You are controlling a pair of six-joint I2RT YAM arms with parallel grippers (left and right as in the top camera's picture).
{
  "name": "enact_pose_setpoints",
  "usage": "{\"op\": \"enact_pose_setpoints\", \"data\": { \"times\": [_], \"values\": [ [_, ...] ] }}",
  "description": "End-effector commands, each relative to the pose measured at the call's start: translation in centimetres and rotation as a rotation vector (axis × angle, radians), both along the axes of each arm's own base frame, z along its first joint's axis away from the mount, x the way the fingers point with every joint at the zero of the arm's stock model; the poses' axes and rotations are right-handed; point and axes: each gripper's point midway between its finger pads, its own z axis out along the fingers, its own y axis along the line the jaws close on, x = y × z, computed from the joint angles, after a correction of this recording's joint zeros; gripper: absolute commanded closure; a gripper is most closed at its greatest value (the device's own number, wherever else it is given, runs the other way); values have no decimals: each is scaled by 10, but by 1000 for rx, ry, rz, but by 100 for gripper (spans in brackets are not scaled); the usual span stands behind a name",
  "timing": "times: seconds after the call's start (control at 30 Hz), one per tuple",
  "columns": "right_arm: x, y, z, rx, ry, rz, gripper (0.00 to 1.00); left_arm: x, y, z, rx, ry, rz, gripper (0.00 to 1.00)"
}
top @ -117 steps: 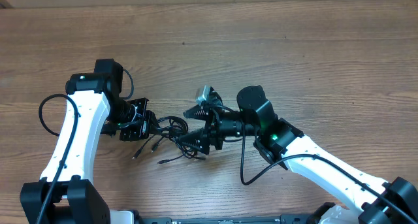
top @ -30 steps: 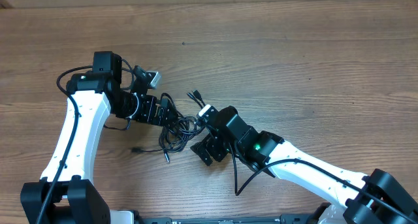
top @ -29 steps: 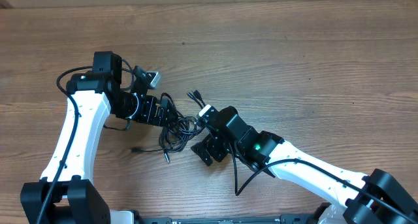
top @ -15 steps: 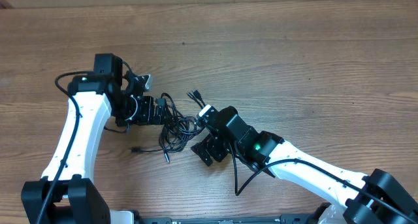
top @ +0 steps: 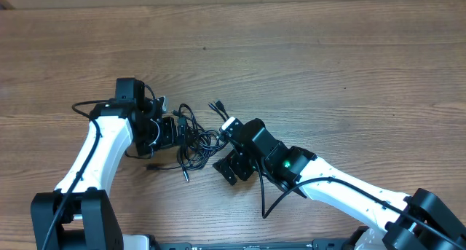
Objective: Untangle cables
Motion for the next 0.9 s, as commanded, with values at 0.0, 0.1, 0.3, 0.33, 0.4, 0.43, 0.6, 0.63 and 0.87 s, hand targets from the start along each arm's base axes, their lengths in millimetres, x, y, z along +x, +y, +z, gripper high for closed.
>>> {"op": "enact_pose_setpoints", "data": {
  "times": [0.0,0.1,0.3,0.33,0.4,0.43,0.6,0.63,0.87],
  "values": [
    [6,3,5,13,-14,-9,0,-2,-5,-8,3,9,9,1],
    [6,3,6,16,-16,-9,0,0,-8,-14,-2,-4,25,0],
    [0,7,6,36,10,13,0,-2,-14,-25,-9,-6,46,0],
    [0,8,6,40,13,18,0,-1,-15,-25,-10,-5,53,0],
    [-1,9,7,43,17,22,0,0,-14,-25,-9,-10,64,0],
    [-1,8,6,42,17,22,0,2,-12,-26,2,-15,73,0],
    [-2,8,6,41,19,22,0,11,1,-29,79,-41,117,0],
    [-2,8,6,39,20,22,0,11,1,-29,77,-42,119,0],
    [-6,13,8,74,54,25,0,21,-10,-23,4,-70,138,0]
  ]
}}
